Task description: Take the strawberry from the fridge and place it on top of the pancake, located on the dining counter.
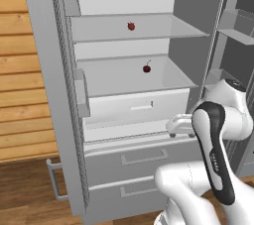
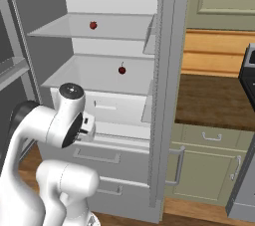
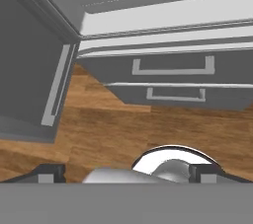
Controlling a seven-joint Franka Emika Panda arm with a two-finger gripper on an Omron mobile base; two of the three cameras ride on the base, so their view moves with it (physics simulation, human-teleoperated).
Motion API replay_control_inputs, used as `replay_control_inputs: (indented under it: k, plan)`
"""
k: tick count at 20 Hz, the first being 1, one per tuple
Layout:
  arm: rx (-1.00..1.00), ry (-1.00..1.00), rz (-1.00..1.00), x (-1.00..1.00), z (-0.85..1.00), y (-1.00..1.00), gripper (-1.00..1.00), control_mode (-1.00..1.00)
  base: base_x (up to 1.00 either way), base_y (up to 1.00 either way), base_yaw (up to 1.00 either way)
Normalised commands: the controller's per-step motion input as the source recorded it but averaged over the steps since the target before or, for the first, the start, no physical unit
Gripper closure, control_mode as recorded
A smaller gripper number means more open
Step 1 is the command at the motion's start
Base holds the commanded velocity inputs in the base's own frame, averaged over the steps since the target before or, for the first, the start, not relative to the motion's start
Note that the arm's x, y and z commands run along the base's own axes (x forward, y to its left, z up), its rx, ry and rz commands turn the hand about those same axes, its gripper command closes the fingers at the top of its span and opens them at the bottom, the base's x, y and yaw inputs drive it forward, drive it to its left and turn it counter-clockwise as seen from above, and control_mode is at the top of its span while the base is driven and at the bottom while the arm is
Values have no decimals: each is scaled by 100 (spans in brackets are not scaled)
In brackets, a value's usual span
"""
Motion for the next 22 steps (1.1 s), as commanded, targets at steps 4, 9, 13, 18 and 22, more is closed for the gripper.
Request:
replay_control_inputs:
  k: [4, 9, 13, 18, 22]
  plan:
    - [-1, 0, -2, -30, 0, -6, -100, -100, 0, 0, 0]
    - [-1, 9, 1, -16, -20, 7, -100, -100, 0, 0, 0]
    - [0, 0, 0, 0, -8, 1, -100, -100, 0, 0, 0]
    - [0, 0, 0, 7, -2, 0, -100, 100, 15, 1, 0]
    - [0, 0, 0, 0, 0, 0, -100, 100, 92, 21, -6]
